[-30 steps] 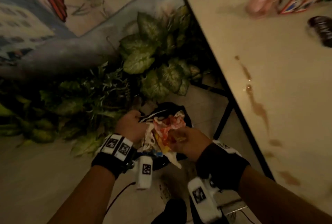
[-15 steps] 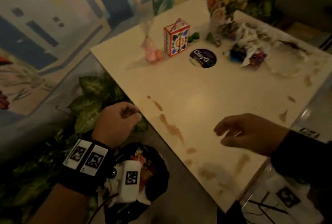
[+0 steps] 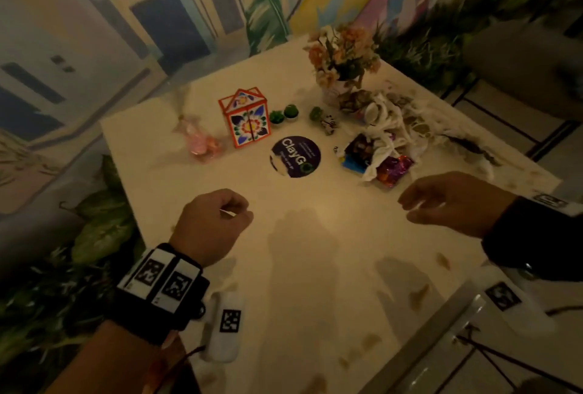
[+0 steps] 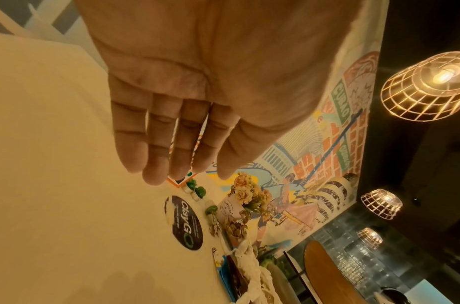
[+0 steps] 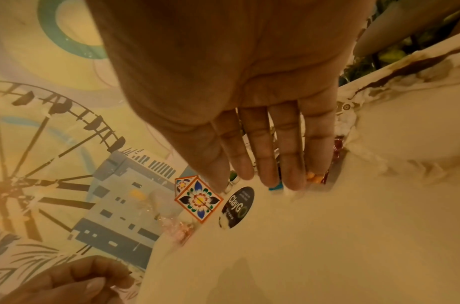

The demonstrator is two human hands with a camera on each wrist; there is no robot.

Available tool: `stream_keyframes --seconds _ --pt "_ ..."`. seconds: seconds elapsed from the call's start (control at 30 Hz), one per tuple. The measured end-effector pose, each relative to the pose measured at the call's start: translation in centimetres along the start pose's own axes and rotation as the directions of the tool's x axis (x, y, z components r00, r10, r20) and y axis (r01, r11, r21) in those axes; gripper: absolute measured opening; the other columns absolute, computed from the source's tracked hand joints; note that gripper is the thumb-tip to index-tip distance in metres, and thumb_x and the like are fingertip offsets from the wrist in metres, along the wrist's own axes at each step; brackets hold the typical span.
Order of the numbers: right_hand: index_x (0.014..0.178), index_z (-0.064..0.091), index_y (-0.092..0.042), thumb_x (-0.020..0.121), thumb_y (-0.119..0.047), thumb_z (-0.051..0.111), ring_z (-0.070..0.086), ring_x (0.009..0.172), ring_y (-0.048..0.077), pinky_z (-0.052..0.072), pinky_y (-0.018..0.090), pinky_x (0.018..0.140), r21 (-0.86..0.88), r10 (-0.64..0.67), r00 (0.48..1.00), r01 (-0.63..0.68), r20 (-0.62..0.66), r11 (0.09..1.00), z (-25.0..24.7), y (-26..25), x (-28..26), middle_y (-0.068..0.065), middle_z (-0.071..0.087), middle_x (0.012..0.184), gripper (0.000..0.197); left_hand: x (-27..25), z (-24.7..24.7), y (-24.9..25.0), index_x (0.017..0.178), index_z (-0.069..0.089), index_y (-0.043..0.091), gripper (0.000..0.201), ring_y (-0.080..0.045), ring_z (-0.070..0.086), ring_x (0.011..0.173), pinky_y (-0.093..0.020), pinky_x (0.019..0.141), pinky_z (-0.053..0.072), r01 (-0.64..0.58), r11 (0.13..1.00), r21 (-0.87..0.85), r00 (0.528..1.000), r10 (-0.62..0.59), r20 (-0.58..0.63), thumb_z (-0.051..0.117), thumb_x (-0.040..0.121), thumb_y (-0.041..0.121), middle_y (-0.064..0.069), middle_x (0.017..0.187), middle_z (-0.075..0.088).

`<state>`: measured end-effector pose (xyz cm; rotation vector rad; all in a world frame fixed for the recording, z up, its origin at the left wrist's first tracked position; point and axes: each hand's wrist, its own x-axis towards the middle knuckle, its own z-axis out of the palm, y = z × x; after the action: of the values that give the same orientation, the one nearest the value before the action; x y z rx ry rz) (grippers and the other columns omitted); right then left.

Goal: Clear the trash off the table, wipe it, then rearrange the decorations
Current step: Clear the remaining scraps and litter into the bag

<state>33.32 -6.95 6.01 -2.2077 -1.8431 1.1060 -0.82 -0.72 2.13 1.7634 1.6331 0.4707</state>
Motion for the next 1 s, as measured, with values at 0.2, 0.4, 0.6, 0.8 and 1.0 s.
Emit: stream_keyframes --seconds 0.2,0.4,0.6,0.8,1.0 --pt "0.091 0.065 -0.023 0.076 -0.024 0.074 0.063 0.081 0.013 0.048 0.026 0.078 -0.043 0.027 0.997 -0.03 -0.072 0.999 -1.5 2.8 3.9 0.0 0.069 0.096 0.017 0.2 3.6 1.9 0.091 0.068 0.016 0.011 -0.01 0.059 0.07 -0.02 0.066 0.044 0.027 0.998 0.055 0.997 -0.031 0.077 0.071 0.081 0.021 0.005 0.088 0.066" --pt "0.102 0.066 -0.019 0.074 -0.026 0.076 0.059 0.088 0.016 0.043 0.026 0.08 -0.087 0.11 0.979 -0.126 -0.174 0.988 -2.9 4.6 5.3 0.0 0.063 0.099 0.03 3.1 5.9 3.4 0.094 0.065 0.016 0.014 -0.014 0.056 0.075 -0.023 0.075 0.042 0.015 0.998 0.064 0.993 -0.022 0.116 0.07 0.082 0.021 0.005 0.087 0.064" --pt "0.108 0.063 -0.021 0.068 -0.028 0.081 0.058 0.095 0.018 0.039 0.024 0.078 -0.078 0.09 0.975 -0.107 -0.202 0.991 -5.1 6.1 8.8 0.001 0.061 0.114 0.045 6.4 10.4 6.1 0.098 0.061 0.018 0.02 -0.017 0.059 0.09 -0.029 0.085 0.047 0.088 0.996 0.007 0.986 -0.088 0.138 0.071 0.081 0.021 0.0 0.095 0.065" --pt "0.142 0.028 -0.034 0.059 -0.056 0.078 0.026 0.138 0.027 0.027 0.04 0.111 -0.275 -0.019 1.0 0.013 -0.02 0.961 -3.0 6.4 13.7 0.003 0.023 0.151 0.099 11.5 14.9 8.1 0.109 0.057 0.013 0.031 -0.026 0.062 0.094 -0.039 0.09 0.051 0.318 0.942 -0.107 0.943 -0.303 0.137 0.069 0.081 0.015 -0.005 0.1 0.061" --pt "0.146 0.006 -0.035 0.052 -0.073 0.071 0.009 0.141 0.04 0.027 0.056 0.111 -0.473 -0.069 0.989 0.124 0.132 0.872 0.2 5.4 17.5 0.003 0.004 0.154 0.12 13.9 17.6 8.1 0.112 0.052 0.014 0.036 -0.025 0.059 0.092 -0.032 0.083 0.046 0.432 0.9 -0.054 0.901 -0.427 0.08 0.067 0.08 0.017 -0.006 0.095 0.062"
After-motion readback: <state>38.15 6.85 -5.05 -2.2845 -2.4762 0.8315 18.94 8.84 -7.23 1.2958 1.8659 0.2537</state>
